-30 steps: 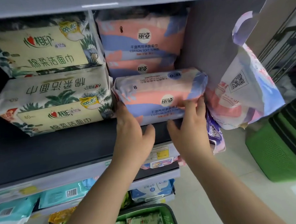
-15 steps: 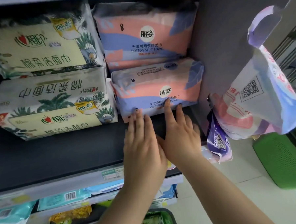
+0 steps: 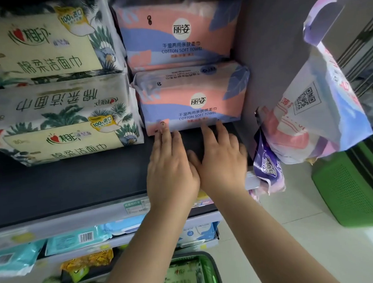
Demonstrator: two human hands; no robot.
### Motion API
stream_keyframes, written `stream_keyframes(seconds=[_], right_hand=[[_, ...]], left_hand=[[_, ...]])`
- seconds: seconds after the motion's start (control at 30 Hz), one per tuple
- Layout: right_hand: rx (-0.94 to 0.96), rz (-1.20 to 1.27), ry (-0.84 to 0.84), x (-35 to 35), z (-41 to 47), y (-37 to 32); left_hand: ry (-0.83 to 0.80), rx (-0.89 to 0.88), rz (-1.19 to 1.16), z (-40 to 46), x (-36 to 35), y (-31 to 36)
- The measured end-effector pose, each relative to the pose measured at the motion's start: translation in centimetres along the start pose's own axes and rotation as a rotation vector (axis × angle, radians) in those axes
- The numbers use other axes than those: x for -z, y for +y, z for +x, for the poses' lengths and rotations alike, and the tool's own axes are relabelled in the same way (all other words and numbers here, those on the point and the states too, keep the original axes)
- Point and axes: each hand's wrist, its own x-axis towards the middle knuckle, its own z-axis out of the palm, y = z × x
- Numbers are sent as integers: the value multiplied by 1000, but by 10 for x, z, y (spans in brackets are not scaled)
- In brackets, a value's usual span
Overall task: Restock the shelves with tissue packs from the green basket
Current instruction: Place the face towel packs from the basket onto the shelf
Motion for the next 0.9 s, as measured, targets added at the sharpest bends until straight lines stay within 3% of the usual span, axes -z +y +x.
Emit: stream_keyframes(seconds=[0.07, 0.13, 0.3, 0.5, 0.67, 0.9], right_hand=[[24, 41, 210, -3, -7, -1], [104, 106, 305, -7, -18, 2], [249, 285, 426, -26, -84, 12], [92, 361, 152, -96, -195, 57], [-42, 253, -150, -180, -266, 83], [-170, 211, -458, -274, -313, 99]], left_hand=[[134, -55, 17, -15, 1, 2], [191, -75, -26, -42, 0, 3], [87, -90, -118, -132, -15, -18], [-249, 67, 26, -234, -55, -95], [-638, 321, -79, -289, -105, -151], [-793, 411, -80, -339, -194, -198]])
